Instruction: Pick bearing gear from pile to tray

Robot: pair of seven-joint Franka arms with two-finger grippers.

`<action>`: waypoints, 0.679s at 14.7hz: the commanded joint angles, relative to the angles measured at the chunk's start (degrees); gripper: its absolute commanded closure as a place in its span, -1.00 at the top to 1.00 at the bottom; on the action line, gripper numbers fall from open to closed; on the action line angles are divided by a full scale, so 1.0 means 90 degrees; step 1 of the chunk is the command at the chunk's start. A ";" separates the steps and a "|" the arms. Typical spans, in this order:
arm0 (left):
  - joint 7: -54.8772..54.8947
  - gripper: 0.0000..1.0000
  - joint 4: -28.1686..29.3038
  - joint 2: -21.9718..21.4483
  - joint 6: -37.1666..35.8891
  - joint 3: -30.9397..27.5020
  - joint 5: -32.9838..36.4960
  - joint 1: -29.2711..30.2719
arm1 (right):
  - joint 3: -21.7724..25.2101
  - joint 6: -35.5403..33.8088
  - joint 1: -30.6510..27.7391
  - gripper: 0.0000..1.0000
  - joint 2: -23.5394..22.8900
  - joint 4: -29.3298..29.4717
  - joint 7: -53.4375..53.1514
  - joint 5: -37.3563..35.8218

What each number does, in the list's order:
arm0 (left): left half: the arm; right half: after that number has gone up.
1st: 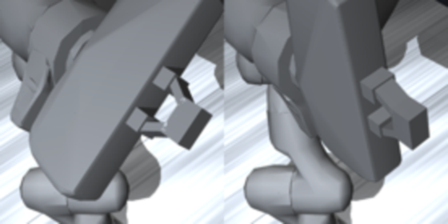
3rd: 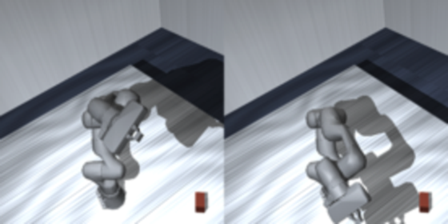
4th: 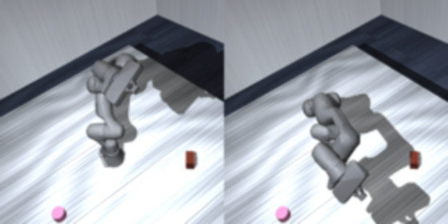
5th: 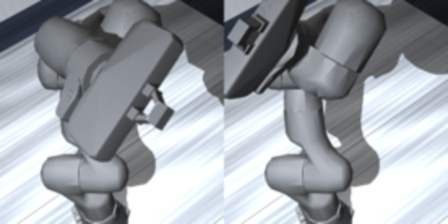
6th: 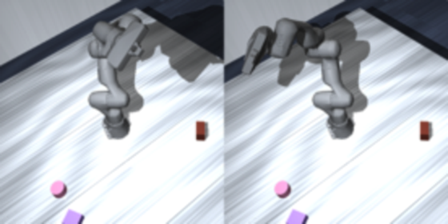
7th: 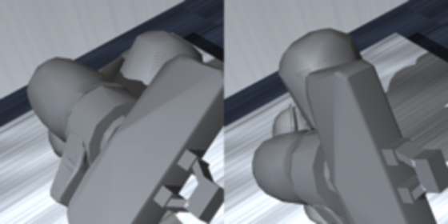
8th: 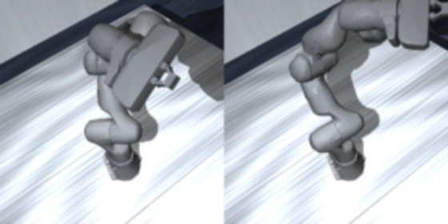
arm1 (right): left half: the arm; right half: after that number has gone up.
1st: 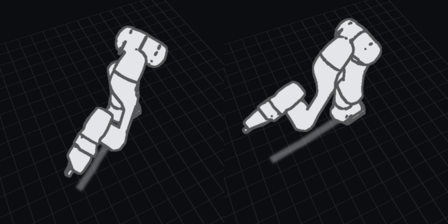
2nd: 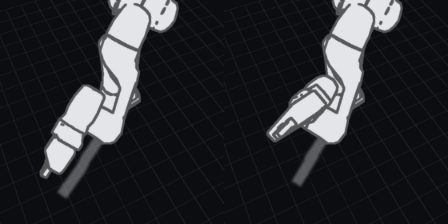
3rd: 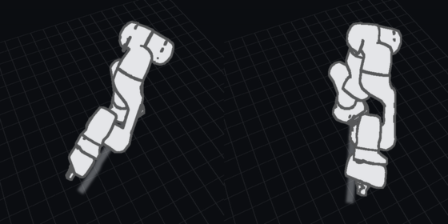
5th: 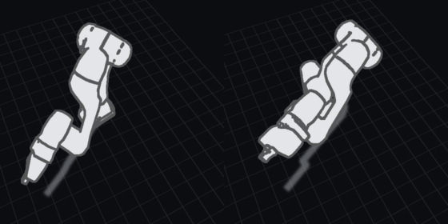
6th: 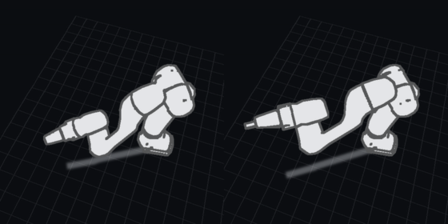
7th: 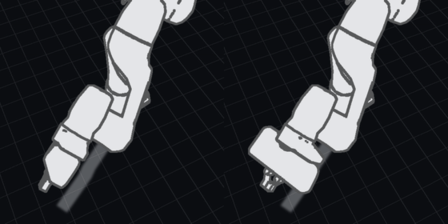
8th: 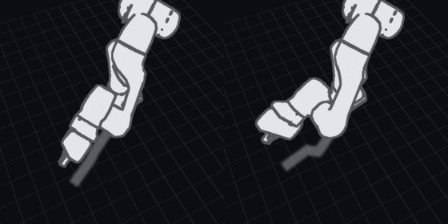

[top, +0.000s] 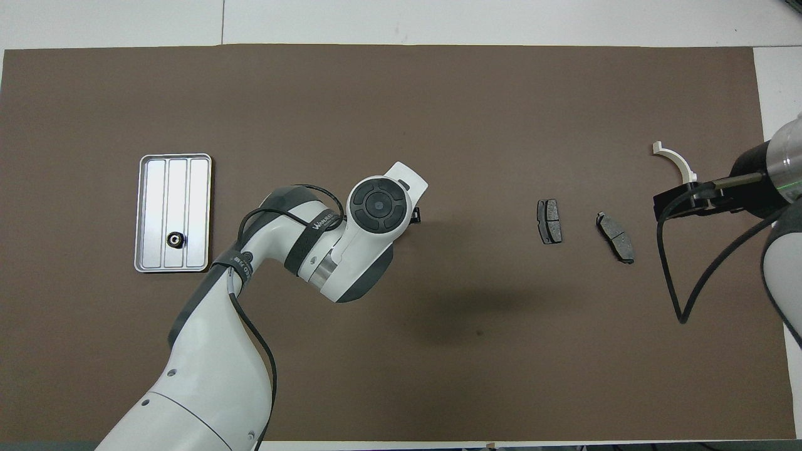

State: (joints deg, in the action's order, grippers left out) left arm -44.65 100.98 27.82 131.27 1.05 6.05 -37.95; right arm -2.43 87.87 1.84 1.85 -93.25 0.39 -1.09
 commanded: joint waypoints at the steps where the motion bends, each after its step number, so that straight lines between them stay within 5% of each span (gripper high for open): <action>1: -0.0078 0.83 0.0225 -0.0152 0.0102 -0.0078 0.0129 -0.0100 | -0.0091 0.0130 -0.0107 1.00 0.0117 -0.0147 0.0093 0.0111; 7: -0.0078 0.53 0.0264 -0.0162 0.0082 -0.0068 0.0119 -0.0100 | -0.0081 0.0364 -0.0184 1.00 0.0107 -0.0156 0.0093 0.0111; 10: -0.0166 0.04 0.0264 -0.0171 0.0053 -0.0068 0.0100 -0.0100 | -0.0052 0.0422 -0.0204 1.00 0.0097 -0.0156 0.0093 0.0111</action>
State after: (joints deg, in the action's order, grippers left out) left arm -44.71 101.43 27.80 131.29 1.12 6.04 -37.97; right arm -2.49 90.17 1.28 1.85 -93.26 0.39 -1.09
